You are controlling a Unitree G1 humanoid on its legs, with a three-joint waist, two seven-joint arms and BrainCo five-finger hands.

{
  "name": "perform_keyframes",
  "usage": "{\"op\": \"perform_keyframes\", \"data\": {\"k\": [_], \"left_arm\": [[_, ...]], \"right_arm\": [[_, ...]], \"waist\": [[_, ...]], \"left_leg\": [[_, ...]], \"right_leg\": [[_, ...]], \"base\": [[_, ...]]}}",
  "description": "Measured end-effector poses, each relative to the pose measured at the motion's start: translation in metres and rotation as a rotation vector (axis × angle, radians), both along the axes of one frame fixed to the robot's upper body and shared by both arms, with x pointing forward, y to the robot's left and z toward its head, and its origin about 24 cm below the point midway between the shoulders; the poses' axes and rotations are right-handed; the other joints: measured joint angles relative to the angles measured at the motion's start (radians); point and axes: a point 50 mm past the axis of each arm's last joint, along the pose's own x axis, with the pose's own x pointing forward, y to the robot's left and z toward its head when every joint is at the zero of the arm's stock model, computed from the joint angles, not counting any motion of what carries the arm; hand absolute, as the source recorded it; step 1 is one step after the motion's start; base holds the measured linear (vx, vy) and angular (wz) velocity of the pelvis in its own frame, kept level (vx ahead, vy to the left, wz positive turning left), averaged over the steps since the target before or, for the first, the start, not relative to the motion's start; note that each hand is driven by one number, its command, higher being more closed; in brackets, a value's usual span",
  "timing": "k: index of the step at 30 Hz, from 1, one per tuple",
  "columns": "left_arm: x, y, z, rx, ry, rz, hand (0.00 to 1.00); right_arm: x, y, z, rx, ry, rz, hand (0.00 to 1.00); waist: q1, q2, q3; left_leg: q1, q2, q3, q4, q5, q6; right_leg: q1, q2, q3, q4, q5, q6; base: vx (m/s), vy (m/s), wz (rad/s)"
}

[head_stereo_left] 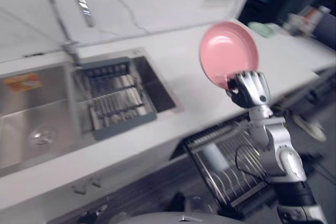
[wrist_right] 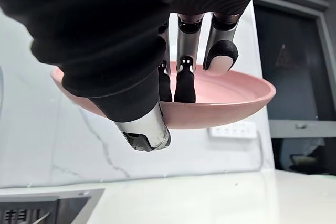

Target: Walk over to the sink, pick up the cup, carry it to the dishwasher, place the cup inside the dishwasher, then close the dishwasher door

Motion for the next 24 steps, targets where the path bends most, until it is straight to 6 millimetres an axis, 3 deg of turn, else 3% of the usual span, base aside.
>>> {"op": "perform_keyframes", "data": {"k": [1, 2, 3, 4, 5, 10, 16, 24], "left_arm": [[0.001, -0.003, -0.001, -0.011, -0.006, 0.03, 0.0], [0.001, -0.004, -0.001, -0.012, -0.011, 0.031, 0.0], [0.001, -0.004, -0.001, -0.013, -0.011, 0.045, 0.0], [0.001, -0.004, -0.001, -0.012, -0.007, 0.059, 0.0], [0.002, -0.003, -0.001, -0.009, -0.007, 0.063, 0.0], [0.003, -0.012, -0.003, -0.037, -0.004, 0.068, 0.0], [-0.002, -0.014, -0.004, -0.043, 0.009, 0.064, 0.0], [-0.01, -0.012, -0.004, -0.051, 0.021, 0.082, 0.0]], "right_arm": [[0.001, 0.002, 0.002, 0.002, -0.011, 0.01, 1.0], [0.001, 0.001, 0.002, -0.004, -0.009, 0.01, 1.0], [0.004, -0.001, -0.001, -0.007, 0.005, 0.008, 1.0], [0.008, -0.004, -0.008, -0.007, 0.039, -0.003, 1.0], [0.009, -0.007, -0.011, -0.005, 0.053, -0.013, 1.0], [0.005, -0.023, -0.012, 0.008, 0.072, -0.064, 1.0], [-0.004, -0.043, -0.018, 0.048, 0.133, -0.127, 1.0], [-0.004, -0.039, -0.038, 0.092, 0.228, -0.117, 1.0]], "waist": [[0.012, -0.003, -0.01], [0.007, -0.005, -0.012], [0.0, -0.001, -0.008], [0.008, -0.018, -0.016], [0.025, -0.042, -0.027], [0.005, -0.031, -0.016], [0.007, -0.026, -0.011], [0.018, -0.036, 0.009]], "left_leg": [[0.007, 0.011, 0.096, -0.041, 0.037, 0.002], [0.009, 0.011, 0.115, -0.046, 0.044, 0.003], [0.022, 0.009, 0.141, -0.044, 0.054, 0.008], [0.028, 0.006, 0.184, -0.023, 0.06, 0.007], [0.025, 0.01, 0.215, 0.003, 0.059, 0.007], [0.029, 0.025, 0.246, 0.003, 0.073, -0.016], [0.012, 0.023, 0.246, -0.041, 0.102, -0.019], [-0.045, 0.015, 0.235, -0.05, 0.124, -0.003]], "right_leg": [[-0.001, -0.002, -0.038, 0.071, -0.095, -0.069], [0.007, -0.032, -0.066, 0.167, -0.184, -0.079], [0.049, -0.073, -0.091, 0.242, -0.261, -0.055], [0.125, -0.114, -0.098, 0.219, -0.275, -0.022], [0.184, -0.12, -0.07, 0.128, -0.248, 0.039], [0.254, -0.042, -0.057, -0.09, -0.185, 0.117], [0.278, 0.01, -0.056, -0.222, -0.109, 0.097], [0.232, 0.01, -0.062, -0.251, -0.081, 0.086]], "base": [[-0.27, -0.008, -1.92], [-0.13, -0.024, -1.33], [-0.04, -0.049, -0.96], [-0.01, -0.109, -1.24], [-0.02, -0.119, -1.13], [-0.11, -0.128, -0.36], [-0.18, -0.043, -0.04], [-0.1, 0.059, 0.04]]}}
